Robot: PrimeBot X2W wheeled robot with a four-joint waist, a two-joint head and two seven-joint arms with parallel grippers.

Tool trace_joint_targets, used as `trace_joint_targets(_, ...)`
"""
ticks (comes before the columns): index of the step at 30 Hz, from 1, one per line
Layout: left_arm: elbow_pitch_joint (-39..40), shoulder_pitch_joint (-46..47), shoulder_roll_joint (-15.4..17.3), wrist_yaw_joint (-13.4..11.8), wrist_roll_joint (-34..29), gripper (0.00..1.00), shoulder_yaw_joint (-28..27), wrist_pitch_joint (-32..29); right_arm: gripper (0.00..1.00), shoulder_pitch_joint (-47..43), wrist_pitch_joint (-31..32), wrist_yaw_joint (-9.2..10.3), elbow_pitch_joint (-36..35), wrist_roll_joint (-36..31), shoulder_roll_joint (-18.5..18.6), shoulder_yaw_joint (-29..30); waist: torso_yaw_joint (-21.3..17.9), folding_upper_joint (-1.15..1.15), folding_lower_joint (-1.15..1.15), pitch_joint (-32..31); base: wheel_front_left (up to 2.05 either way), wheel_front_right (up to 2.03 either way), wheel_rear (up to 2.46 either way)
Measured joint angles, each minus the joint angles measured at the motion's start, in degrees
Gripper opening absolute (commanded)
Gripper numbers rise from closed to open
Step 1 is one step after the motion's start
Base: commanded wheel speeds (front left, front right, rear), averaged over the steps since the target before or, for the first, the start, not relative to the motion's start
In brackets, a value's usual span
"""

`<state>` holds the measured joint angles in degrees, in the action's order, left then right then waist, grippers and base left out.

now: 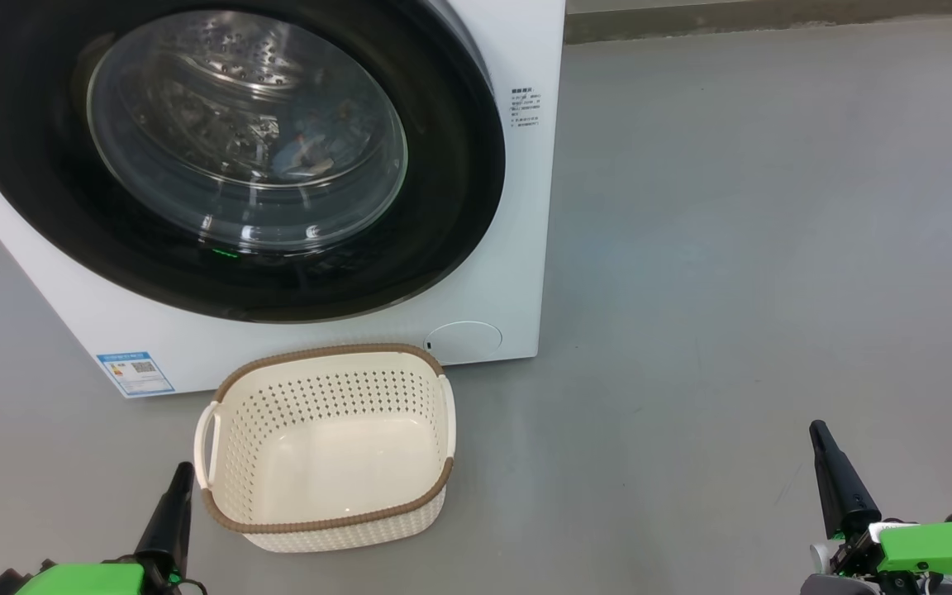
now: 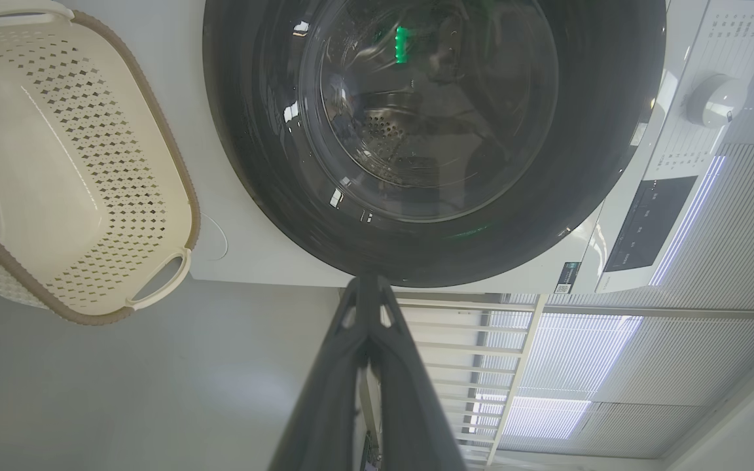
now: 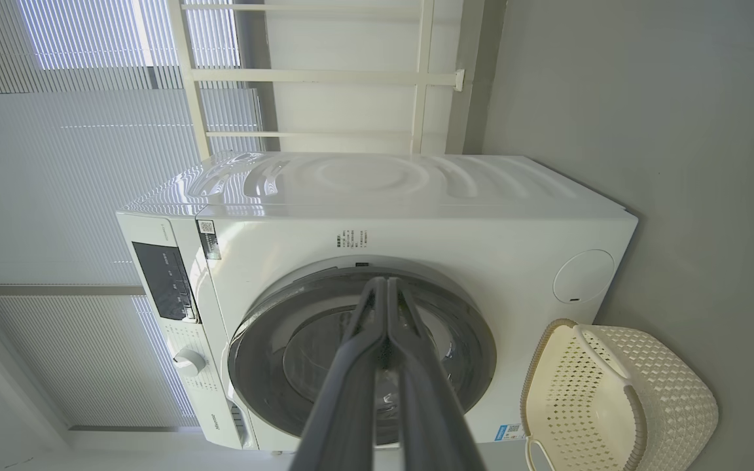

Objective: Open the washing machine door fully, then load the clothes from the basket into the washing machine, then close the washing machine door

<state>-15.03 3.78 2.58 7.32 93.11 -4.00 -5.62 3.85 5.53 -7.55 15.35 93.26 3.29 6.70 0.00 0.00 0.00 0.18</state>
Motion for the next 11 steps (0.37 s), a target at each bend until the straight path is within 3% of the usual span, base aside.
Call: trace_joint_targets(11,0.0,0.0,0.0,0.0,0.0,0.0,-0.1,0.0,0.0,0.0,0.0,0.0,0.0,-0.2,-0.1,0.1,0.0,0.0,0.0,0.0,0.0,0.0,0.0)
